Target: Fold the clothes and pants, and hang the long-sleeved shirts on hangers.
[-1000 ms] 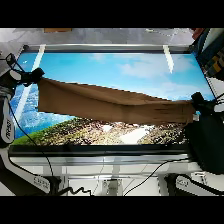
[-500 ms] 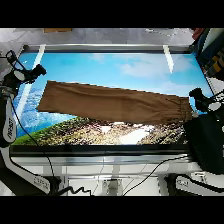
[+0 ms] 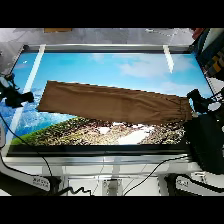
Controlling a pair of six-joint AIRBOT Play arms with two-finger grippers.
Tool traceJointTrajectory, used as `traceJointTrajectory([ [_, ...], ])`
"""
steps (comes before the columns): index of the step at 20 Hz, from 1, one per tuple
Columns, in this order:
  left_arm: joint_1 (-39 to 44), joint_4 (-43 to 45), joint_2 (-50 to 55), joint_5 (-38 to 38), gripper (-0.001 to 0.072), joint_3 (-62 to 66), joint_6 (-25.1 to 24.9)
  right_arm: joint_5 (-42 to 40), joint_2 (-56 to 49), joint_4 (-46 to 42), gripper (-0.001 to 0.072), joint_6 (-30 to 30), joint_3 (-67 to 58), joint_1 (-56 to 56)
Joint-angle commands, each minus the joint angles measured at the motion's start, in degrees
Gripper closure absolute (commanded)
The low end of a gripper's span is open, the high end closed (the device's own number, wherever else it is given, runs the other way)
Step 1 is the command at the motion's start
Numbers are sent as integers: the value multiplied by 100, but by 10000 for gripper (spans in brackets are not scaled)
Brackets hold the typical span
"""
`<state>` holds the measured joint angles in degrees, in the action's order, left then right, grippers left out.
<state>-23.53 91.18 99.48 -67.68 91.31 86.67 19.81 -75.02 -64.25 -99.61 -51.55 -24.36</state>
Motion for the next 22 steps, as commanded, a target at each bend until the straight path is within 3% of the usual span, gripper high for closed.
traceJointTrajectory([
  [1,-358,-280,-734,138,119,-1180,-378,219,0,-203,70,26,0,7],
  [3,-494,-903,-1093,590,118,-2009,-446,262,0,-208,70,26,0,9],
  [6,-476,-2302,-1126,940,119,-2430,-1117,474,0,-205,72,50,0,13],
  [8,-474,-3322,-1060,1690,118,-2540,-1106,669,2,-192,93,468,0,33],
  [10,-472,-4030,-935,2315,117,-2608,-1102,837,2,-199,93,1421,0,153],
  [12,-474,-4249,-719,2492,117,-2612,-885,890,2,-195,93,2153,-2,378],
  [14,-474,-4240,-450,2476,117,-2612,-439,780,2,-195,93,2424,-2,686],
  [19,-367,-4242,-98,2605,118,-2612,-396,540,0,-201,96,3091,-501,1858],
  [20,-345,-4260,-103,2761,117,-2605,-396,348,-4,-199,144,3088,-634,2111],
  [22,-328,-4605,-109,3095,119,-2601,-404,-251,-11,-199,361,3082,-841,2625],
])
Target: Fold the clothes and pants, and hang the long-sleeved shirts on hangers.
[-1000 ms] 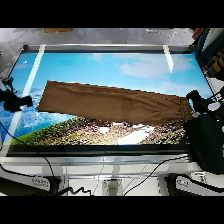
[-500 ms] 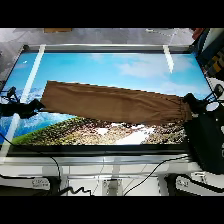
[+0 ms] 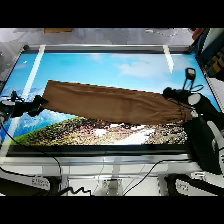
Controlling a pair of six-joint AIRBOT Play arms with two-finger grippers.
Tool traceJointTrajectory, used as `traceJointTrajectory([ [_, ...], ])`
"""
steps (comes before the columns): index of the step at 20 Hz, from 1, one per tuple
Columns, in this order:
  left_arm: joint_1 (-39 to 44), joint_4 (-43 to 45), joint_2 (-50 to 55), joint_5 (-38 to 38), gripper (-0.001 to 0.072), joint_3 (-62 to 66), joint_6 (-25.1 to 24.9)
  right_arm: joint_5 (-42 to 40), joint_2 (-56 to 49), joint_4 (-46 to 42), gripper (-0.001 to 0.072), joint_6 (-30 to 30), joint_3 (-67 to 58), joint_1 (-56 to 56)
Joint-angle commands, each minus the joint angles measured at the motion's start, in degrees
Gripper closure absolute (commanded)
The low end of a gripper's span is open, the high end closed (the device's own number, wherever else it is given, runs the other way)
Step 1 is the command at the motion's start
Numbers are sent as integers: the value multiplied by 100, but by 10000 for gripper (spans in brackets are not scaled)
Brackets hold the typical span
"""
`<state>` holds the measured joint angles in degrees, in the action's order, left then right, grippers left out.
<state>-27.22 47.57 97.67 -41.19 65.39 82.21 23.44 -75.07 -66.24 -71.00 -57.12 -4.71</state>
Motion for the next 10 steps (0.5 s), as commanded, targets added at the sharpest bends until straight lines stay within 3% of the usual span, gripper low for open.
traceJointTrajectory([
  [1,39,-540,68,597,208,-7,-92,-938,-20,2,548,216,-352,901],
  [2,42,-835,55,710,460,-7,-350,-1202,-48,9,645,201,-404,1108],
  [3,42,-1143,31,763,696,-4,-669,-1338,-122,24,658,87,-485,1290],
  [5,39,-1644,-96,752,694,15,-1292,-1274,-326,61,679,-85,-710,1582],
  [10,13,-1593,-1049,166,694,15,-2317,-1036,-1019,177,681,-485,-1694,2415],
])
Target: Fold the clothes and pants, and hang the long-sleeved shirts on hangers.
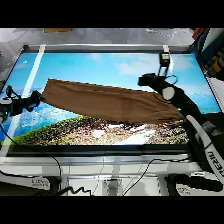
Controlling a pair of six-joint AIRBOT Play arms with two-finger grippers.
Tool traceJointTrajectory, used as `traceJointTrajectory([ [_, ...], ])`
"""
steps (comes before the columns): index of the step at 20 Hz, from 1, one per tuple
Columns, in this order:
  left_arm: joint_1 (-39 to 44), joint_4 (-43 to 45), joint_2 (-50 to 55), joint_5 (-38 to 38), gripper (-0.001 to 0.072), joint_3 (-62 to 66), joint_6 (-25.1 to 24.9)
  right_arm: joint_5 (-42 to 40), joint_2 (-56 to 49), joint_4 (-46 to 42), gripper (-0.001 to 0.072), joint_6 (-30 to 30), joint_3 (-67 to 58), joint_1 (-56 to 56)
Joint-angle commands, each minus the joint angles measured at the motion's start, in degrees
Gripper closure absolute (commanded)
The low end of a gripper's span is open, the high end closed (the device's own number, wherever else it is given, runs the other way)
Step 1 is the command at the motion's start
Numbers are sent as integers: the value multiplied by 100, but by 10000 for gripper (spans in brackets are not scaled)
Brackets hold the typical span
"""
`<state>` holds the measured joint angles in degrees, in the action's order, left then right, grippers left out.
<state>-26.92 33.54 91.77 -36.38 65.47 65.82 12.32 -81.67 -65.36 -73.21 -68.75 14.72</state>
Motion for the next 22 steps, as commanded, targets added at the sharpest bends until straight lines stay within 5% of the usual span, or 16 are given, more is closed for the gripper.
traceJointTrajectory([
  [1,-22,-190,-684,-474,694,7,-675,295,-553,90,681,-435,-815,621],
  [7,-15,-188,-1862,-1327,695,7,-1158,2223,-2175,166,681,-2000,-2855,1386],
  [17,-37,-190,-3185,-1220,694,7,-1233,3211,-3904,1580,682,-2529,-4531,3038],
  [22,-35,-195,-3182,-1224,693,7,-1228,3202,-4002,1456,680,-2461,-4612,3556],
])
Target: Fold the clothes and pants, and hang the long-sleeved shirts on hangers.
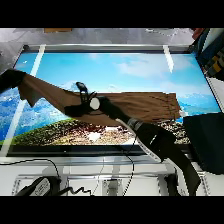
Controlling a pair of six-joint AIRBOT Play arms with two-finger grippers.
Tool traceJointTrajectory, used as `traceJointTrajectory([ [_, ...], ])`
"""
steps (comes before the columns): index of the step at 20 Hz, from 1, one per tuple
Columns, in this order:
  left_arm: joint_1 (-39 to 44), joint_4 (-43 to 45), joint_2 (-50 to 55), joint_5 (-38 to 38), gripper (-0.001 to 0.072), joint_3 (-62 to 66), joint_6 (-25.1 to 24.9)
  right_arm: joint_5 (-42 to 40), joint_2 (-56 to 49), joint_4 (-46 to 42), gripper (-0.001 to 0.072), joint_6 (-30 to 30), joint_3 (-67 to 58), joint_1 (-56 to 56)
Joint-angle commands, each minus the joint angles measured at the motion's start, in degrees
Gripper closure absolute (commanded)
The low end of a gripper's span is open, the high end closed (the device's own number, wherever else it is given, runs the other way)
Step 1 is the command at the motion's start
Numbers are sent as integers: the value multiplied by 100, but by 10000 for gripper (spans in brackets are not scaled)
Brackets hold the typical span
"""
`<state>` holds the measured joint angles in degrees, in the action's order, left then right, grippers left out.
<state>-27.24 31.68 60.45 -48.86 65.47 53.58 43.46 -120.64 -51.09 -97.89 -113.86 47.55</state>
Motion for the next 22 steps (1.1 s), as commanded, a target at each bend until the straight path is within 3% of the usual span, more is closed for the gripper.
traceJointTrajectory([
  [1,7,-9,-46,11,693,7,-4,90,-79,-179,680,7,-101,229],
  [5,273,-4,107,-90,694,4,-4,376,264,-1233,680,7,-101,-291],
  [9,1237,-9,586,-503,694,4,-7,1095,859,-1759,680,7,-101,-1294],
  [17,4212,-26,2151,-59,694,7,-7,2229,1698,-1808,680,4,-101,-3110],
  [22,4835,-26,2745,-4,693,4,-4,2308,1808,-1816,680,4,-101,-3327],
])
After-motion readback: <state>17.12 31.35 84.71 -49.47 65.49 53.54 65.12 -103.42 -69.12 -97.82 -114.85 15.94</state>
